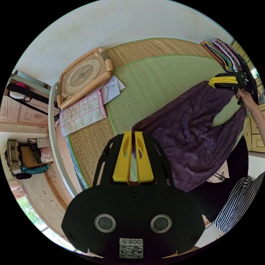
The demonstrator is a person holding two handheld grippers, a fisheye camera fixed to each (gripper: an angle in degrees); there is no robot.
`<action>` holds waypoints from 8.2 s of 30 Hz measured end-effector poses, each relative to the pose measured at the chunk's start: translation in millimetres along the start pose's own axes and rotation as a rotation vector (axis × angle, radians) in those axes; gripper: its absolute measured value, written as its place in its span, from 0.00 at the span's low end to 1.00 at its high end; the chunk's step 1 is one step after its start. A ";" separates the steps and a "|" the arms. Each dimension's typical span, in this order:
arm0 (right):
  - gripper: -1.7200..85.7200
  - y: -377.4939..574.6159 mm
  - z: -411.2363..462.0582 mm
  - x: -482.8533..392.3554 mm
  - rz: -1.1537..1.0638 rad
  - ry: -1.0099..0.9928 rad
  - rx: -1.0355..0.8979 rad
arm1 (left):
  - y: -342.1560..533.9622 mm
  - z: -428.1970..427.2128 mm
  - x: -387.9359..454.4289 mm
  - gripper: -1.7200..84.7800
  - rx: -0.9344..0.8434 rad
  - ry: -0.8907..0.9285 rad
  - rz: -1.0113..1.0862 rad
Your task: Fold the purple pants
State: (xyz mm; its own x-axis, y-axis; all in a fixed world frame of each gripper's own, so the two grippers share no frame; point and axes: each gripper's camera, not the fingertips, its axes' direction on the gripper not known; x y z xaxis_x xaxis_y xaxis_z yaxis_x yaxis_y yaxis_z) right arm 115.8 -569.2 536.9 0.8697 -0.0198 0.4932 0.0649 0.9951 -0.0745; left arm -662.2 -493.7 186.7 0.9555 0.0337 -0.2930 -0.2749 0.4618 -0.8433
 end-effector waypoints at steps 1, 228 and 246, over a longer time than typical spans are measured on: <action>0.03 8.0 -6.7 -4.6 0.006 -0.006 0.007 | 11.2 -0.1 6.2 0.04 0.005 0.007 -0.001; 0.03 694.9 -607.1 45.3 0.694 -0.268 0.116 | -323.3 565.1 575.6 0.08 0.002 0.799 0.263; 0.03 767.9 -664.2 86.2 0.700 -0.418 0.164 | -503.8 638.2 628.4 0.10 -0.098 0.866 -0.129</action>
State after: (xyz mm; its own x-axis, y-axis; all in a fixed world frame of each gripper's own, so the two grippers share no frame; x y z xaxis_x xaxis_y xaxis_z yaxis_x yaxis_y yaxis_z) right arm 565.6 129.0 -53.5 0.4267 0.6148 0.6632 -0.5237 0.7659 -0.3730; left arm 145.0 -139.6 715.0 0.5737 -0.7158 -0.3980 -0.2164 0.3362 -0.9166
